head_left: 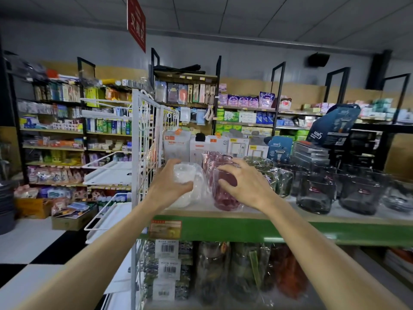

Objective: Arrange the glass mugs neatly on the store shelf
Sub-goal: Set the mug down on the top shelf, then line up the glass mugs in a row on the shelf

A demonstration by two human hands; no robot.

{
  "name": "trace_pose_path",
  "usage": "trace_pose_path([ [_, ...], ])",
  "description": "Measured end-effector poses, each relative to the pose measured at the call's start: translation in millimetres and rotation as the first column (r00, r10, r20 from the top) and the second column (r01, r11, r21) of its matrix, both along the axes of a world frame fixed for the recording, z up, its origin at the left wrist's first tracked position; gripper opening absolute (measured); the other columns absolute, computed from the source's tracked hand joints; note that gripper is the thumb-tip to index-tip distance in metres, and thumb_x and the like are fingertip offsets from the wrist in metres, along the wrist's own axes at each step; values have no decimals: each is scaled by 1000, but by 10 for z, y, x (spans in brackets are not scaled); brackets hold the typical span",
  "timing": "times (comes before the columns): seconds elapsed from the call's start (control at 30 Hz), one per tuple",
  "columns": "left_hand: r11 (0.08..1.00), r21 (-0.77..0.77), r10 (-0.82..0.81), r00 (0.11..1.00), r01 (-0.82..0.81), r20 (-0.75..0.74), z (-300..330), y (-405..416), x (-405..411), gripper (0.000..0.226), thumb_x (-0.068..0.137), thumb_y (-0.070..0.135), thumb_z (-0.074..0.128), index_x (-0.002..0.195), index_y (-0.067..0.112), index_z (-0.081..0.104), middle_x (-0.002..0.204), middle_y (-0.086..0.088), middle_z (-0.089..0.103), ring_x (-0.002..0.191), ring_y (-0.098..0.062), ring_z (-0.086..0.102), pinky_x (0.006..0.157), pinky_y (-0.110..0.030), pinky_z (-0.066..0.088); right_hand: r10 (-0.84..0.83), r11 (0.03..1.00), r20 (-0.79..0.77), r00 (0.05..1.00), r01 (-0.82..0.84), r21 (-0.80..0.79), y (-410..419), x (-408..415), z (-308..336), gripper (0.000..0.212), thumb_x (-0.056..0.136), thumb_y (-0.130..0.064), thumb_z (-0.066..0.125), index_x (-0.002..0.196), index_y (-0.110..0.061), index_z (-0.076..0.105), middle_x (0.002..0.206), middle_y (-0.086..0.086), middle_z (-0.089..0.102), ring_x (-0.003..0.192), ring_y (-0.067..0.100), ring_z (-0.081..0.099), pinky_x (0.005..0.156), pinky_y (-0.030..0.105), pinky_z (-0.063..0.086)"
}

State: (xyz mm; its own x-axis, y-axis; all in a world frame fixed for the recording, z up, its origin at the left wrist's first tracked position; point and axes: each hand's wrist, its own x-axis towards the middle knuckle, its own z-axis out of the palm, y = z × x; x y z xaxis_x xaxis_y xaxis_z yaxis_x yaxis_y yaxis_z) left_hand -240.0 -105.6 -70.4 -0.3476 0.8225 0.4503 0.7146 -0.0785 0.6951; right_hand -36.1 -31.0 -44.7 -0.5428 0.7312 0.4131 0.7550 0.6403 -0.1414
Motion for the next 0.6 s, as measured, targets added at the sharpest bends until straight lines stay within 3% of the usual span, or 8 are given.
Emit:
trace_pose_path([
  [0.1,994,-107,24,995,-34,-98,100,-21,-52,82,78,38,72,149,27,34,158,-8,30,139,-32,38,110,-48,37,-3,1000,-4,1000,3,-4,-2,3,3,49,95,-52,50,142,-39,47,158,8,34,132,35,49,108,56,40],
  [0.2,984,-83,116,920,-158,-374,216,-24,27,74,84,49,58,151,38,29,167,1,14,152,-28,18,119,-57,19,-8,1000,-1,1000,8,17,0,0,3,49,95,-53,49,142,-39,47,158,8,32,134,35,47,111,55,37],
  [0.27,985,-72,93,838,-155,-538,262,34,110,62,93,54,45,151,40,29,166,2,21,152,-26,19,120,-58,13,-6,1000,8,1000,6,11,-10,10,2,50,95,-57,48,142,-40,46,160,8,30,138,35,42,112,55,33],
  [0.33,974,-156,28,771,-164,-636,281,109,134,55,98,55,36,150,40,33,161,1,36,146,-28,35,117,-60,22,11,1000,-71,997,-13,-23,-31,65,27,51,96,-61,42,141,-38,47,158,8,32,139,32,40,111,56,33],
  [0.43,942,-232,19,731,-241,-682,305,162,107,48,100,52,34,145,38,43,153,2,48,137,-29,48,111,-60,29,3,1000,-251,968,3,23,53,273,68,39,104,-41,36,136,-27,54,151,7,44,135,24,45,111,49,35],
  [0.53,980,-54,111,759,-189,-641,331,188,232,49,100,57,30,136,32,53,146,3,55,135,-25,49,113,-57,25,-102,993,-220,970,113,40,244,566,91,36,101,-17,43,135,-22,54,146,7,49,131,24,48,108,45,39],
  [0.6,997,36,77,789,-70,-609,348,235,413,54,100,58,30,142,31,48,149,2,52,136,-22,48,115,-55,25,-155,988,-161,975,156,-11,328,711,86,36,99,-18,48,134,-21,56,144,9,52,127,25,52,105,46,42],
])
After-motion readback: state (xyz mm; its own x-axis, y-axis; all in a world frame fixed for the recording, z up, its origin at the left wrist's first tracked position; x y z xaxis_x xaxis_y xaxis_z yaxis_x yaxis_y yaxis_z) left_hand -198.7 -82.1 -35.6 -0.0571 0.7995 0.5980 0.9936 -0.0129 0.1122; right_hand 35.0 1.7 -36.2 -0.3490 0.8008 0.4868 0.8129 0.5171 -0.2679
